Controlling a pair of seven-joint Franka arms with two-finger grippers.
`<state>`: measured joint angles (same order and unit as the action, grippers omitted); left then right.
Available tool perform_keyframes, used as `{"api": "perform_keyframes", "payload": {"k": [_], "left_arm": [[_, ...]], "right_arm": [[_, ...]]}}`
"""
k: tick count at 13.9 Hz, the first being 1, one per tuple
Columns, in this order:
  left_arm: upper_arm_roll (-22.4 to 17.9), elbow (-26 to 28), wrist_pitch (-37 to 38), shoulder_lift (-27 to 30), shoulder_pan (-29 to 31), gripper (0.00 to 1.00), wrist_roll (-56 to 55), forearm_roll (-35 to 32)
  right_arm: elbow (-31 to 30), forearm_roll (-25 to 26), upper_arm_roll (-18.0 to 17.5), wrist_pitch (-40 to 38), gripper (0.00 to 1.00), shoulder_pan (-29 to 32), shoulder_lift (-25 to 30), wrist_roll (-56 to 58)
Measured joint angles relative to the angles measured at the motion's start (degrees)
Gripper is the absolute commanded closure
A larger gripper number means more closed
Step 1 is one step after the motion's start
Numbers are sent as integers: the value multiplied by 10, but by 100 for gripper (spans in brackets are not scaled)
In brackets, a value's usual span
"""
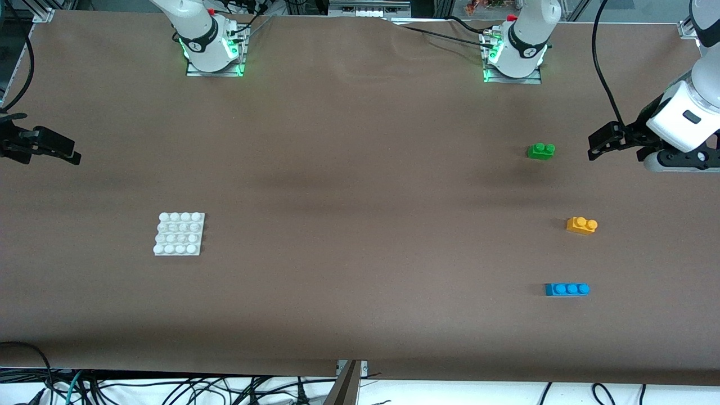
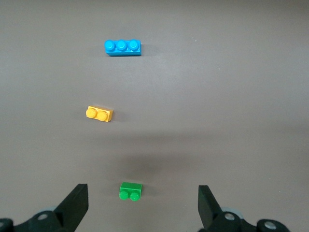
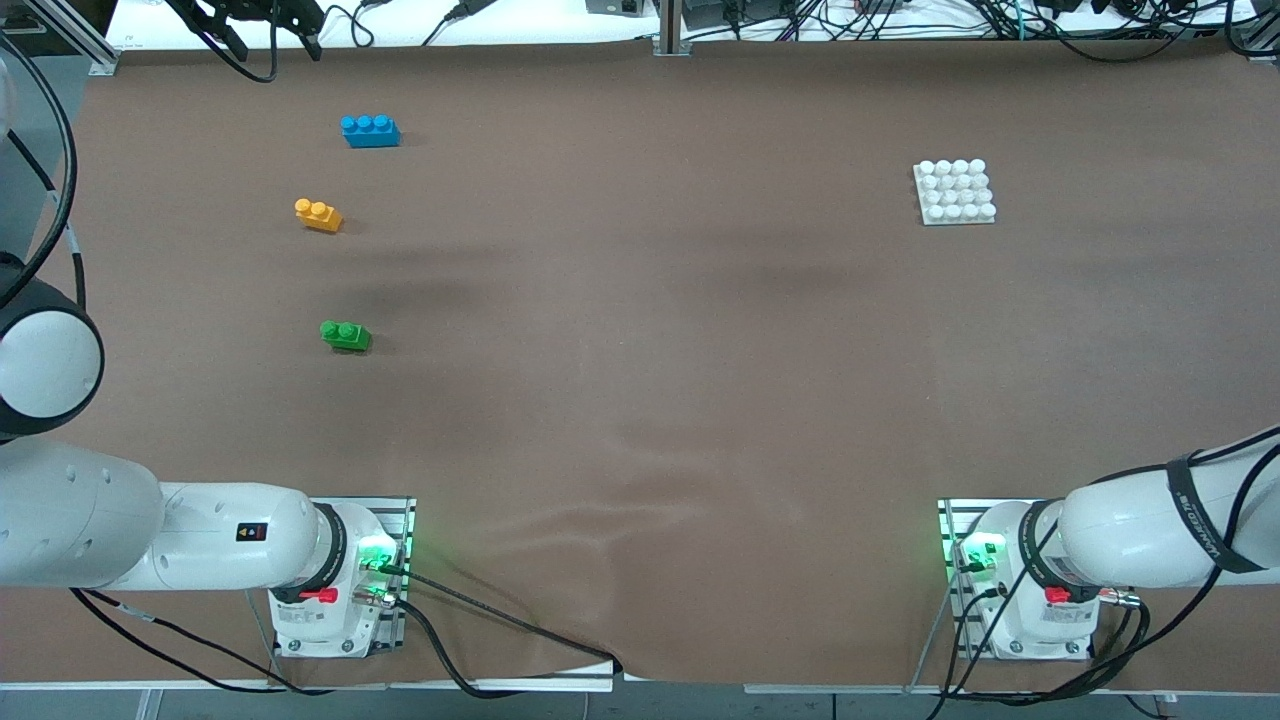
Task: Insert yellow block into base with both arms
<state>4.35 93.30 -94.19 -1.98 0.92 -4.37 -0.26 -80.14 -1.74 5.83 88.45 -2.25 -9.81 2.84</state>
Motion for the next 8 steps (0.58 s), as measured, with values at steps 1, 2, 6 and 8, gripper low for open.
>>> {"api": "perform_keyframes", "payload": {"k": [1, 2, 6, 8], "left_arm": [[0, 0, 0, 0, 0, 0, 0, 0], [0, 0, 0, 0, 0, 0, 0, 0], [0, 0, 0, 0, 0, 0, 0, 0], [0, 0, 0, 0, 0, 0, 0, 0]], "right_arm": [[0, 0, 0, 0, 0, 0, -3, 0], [0, 0, 0, 0, 0, 0, -5, 0], [-1, 0, 1, 1, 0, 0, -18, -2], [-2, 0, 1, 1, 0, 0, -35, -3]]}}
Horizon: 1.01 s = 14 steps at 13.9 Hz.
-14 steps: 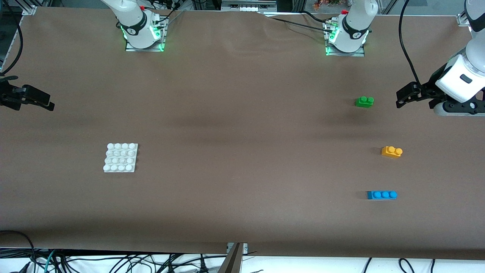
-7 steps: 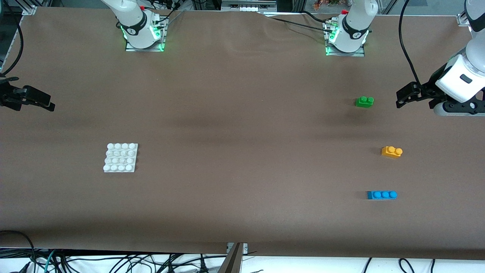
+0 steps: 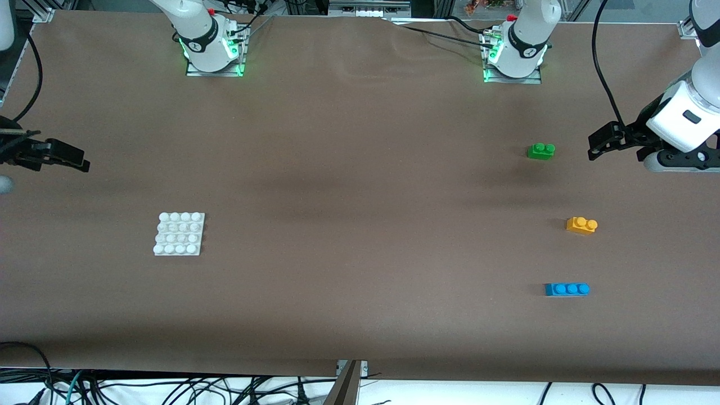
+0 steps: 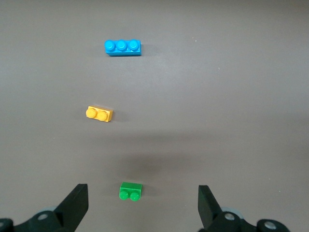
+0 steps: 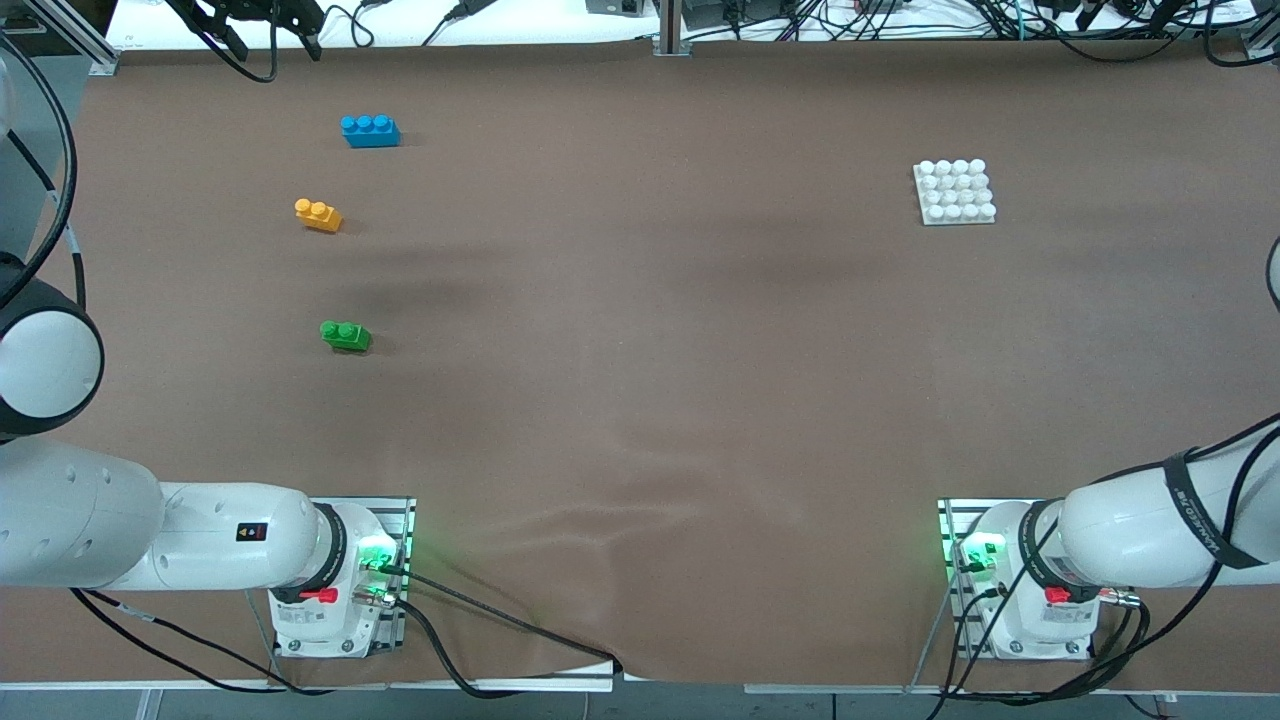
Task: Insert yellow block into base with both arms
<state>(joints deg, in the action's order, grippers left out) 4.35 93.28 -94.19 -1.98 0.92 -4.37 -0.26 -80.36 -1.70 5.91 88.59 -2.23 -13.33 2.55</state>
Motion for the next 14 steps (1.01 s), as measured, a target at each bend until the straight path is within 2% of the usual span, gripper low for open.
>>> {"api": "perform_keyframes", "payload": {"k": [4, 14], "left_arm": [[0, 0, 0, 0, 0, 0, 0, 0], [0, -1, 0, 0, 0, 0, 0, 0]], "right_arm": [[-2, 0, 0, 21, 0, 0, -51, 0], [-15, 0, 0, 153, 0, 1, -204, -1]]}}
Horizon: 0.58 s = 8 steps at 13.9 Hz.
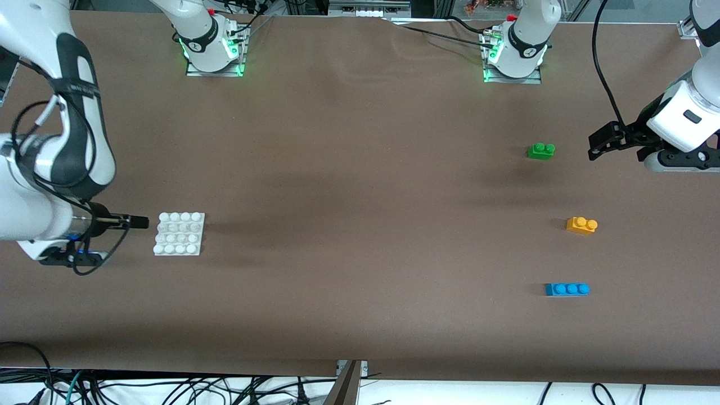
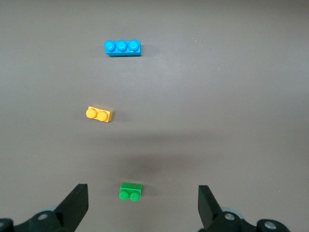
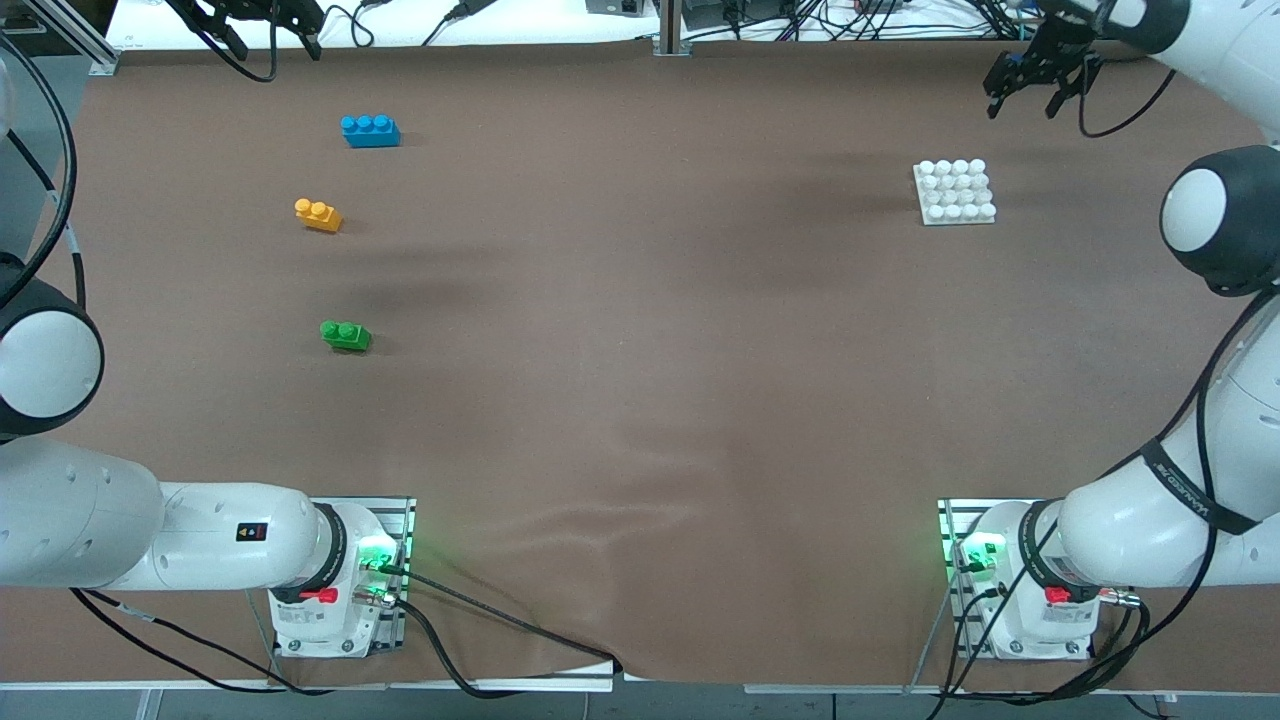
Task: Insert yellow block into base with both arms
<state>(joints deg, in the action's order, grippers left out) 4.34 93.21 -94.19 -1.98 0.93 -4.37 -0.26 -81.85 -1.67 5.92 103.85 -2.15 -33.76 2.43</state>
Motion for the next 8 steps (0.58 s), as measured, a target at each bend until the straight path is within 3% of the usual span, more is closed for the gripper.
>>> {"api": "perform_keyframes", "payload": {"k": [8], "left_arm": [[0, 0, 0, 0, 0, 0, 0, 0]], "right_arm": [[-6, 0, -2, 61, 0, -4, -63, 0]]}}
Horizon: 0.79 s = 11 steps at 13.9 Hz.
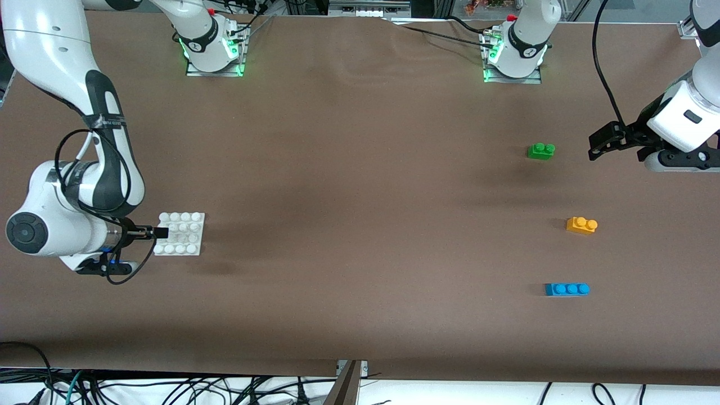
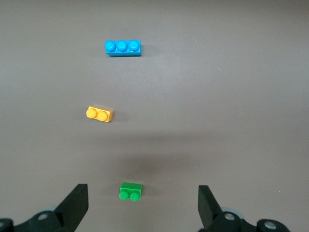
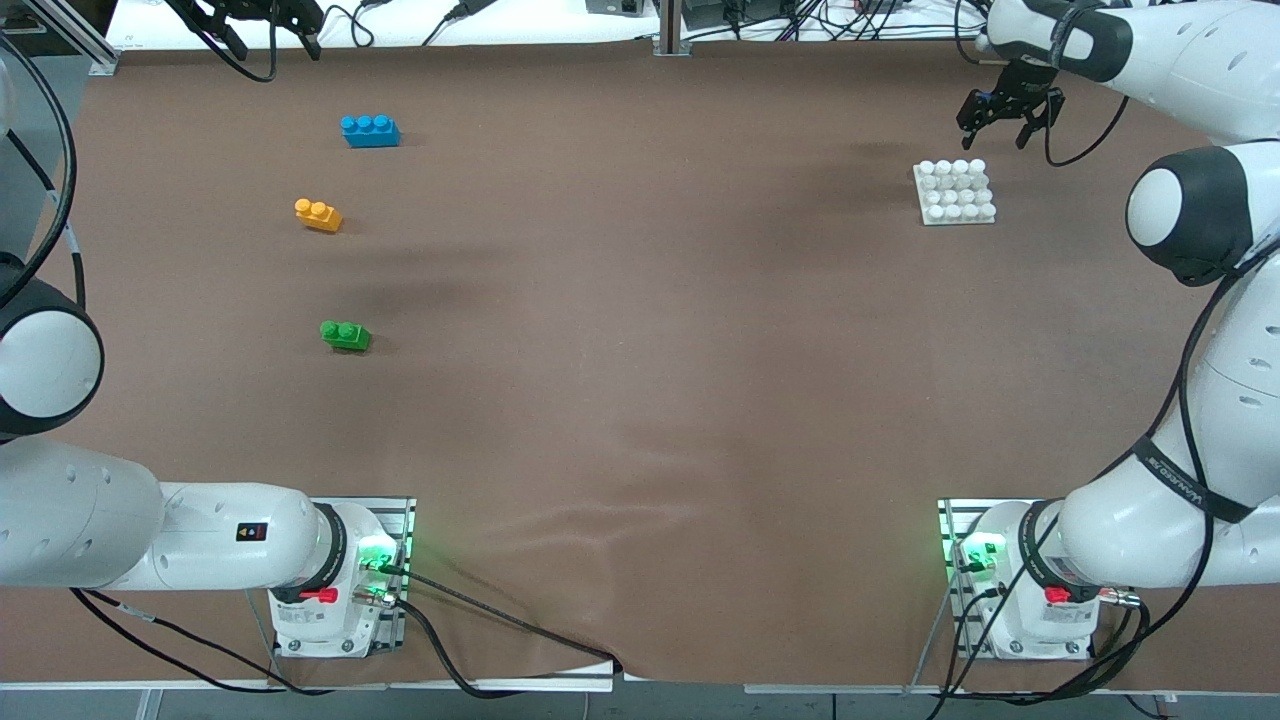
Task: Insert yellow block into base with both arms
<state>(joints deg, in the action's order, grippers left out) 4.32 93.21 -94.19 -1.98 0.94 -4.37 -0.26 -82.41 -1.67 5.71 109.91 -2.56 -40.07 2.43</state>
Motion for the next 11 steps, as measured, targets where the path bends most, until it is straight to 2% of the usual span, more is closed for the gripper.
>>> {"api": "perform_keyframes", "payload": {"k": [5, 11], "left_arm": [[0, 0, 0, 0, 0, 0, 0, 0], [0, 0, 0, 0, 0, 0, 0, 0]], "right_arm": [[-43, 0, -2, 68, 0, -4, -16, 0], [-68, 0, -2, 89, 0, -4, -16, 0]]}}
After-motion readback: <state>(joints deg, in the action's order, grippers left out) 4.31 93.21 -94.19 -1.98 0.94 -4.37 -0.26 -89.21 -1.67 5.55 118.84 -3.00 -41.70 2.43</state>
